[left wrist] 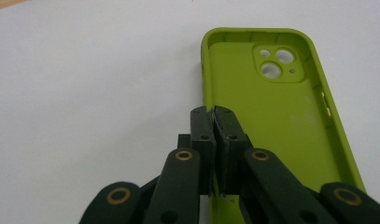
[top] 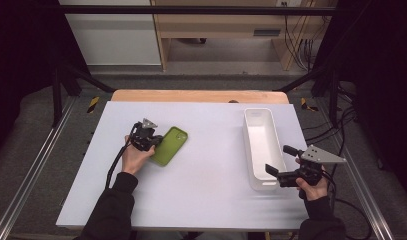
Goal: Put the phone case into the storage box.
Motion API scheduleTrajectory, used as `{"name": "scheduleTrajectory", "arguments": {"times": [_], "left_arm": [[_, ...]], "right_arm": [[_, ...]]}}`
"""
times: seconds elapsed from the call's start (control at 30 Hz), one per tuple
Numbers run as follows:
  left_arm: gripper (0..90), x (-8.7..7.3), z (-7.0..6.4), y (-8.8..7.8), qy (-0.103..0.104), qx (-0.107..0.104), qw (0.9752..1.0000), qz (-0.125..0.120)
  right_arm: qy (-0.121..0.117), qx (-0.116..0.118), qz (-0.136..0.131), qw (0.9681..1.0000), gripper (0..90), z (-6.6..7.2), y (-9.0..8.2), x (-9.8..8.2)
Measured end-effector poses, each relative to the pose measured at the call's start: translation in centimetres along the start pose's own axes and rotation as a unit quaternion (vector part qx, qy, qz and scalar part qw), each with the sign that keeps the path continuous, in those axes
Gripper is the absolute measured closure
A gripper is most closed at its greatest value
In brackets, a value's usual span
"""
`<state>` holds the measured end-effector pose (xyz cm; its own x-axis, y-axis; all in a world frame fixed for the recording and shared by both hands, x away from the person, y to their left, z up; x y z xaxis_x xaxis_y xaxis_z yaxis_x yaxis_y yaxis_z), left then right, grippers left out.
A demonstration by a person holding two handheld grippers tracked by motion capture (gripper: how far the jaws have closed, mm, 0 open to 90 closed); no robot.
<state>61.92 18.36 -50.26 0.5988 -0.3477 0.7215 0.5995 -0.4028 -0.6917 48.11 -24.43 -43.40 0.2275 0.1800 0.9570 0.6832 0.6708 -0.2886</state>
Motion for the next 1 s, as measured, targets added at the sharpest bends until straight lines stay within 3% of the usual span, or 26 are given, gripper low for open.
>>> {"name": "scheduleTrajectory", "arguments": {"times": [0.43,1.0], "left_arm": [[87.4,0.9,0.1,-2.4,0.001,0.01,0.9995,-0.031],[87.5,1.6,-0.7,-5.5,0.01,0.015,0.9976,-0.067]], "right_arm": [[0.0,0.0,0.0,1.0,0.4,0.0,0.0,0.0],[0.001,0.0,-0.002,1.0,0.3,0.0,0.0,0.0]]}}
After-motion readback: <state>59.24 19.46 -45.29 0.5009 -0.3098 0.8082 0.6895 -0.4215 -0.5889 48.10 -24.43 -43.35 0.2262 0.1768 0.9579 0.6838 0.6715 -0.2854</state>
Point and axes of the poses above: each handheld gripper's, and its own axes: y roughly forward along the jaws, x roughly out of its top, z roughly to its left, the point moved 6 cm from there along y, roughly forward along the jaws, and after that the axes turned 4 degrees about -y, right-handed, at the moved point
